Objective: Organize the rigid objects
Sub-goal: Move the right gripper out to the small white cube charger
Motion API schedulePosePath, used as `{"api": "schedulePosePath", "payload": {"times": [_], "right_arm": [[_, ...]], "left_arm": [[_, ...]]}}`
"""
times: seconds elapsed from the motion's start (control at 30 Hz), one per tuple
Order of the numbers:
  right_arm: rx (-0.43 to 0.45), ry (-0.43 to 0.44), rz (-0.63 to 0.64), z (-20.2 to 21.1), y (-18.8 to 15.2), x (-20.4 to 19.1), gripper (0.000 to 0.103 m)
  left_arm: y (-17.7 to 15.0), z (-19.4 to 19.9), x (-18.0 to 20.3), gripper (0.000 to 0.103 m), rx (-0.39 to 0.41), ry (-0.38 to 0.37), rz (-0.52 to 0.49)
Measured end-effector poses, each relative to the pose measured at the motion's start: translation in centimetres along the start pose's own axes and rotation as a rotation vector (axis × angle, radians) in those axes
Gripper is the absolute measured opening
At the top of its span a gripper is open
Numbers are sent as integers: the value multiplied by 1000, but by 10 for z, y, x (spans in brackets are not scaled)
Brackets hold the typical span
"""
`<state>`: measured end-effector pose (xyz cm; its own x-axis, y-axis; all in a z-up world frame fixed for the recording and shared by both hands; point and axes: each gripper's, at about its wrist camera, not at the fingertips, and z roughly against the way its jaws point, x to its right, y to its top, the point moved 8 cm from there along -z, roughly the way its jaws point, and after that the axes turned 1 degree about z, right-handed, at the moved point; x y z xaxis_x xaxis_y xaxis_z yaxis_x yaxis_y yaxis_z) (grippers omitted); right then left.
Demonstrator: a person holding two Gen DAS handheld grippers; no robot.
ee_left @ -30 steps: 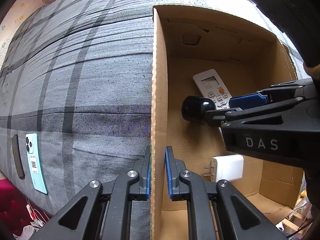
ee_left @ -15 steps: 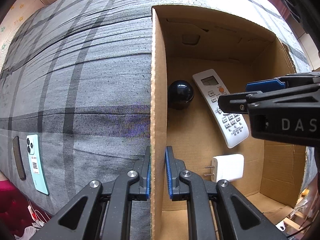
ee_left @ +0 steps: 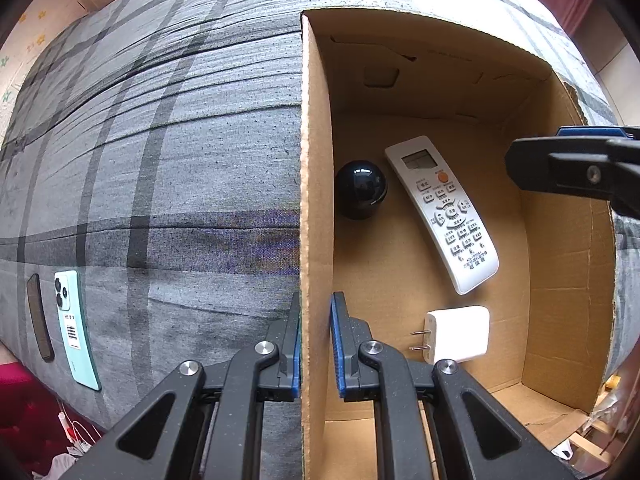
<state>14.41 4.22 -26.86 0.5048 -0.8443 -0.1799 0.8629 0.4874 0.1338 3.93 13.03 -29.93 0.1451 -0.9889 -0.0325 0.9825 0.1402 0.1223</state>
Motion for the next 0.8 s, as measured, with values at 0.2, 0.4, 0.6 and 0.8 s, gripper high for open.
{"api": "schedulePosePath", "payload": {"times": [0.2,0.4,0.6,0.8], "right_arm": [[24,-18,-20,11,-2,9,92],[62,-35,-59,29,-6,26,99],[79,-49,-120,43,-11,50,101],[92,-101,-194,55,-21,87,101]], "left_arm": [[0,0,0,13,-5,6,-1],[1,0,2,13,-7,18,-13],[1,0,2,13,-14,13,-10],[1,0,2,13,-16,13,-11]]}}
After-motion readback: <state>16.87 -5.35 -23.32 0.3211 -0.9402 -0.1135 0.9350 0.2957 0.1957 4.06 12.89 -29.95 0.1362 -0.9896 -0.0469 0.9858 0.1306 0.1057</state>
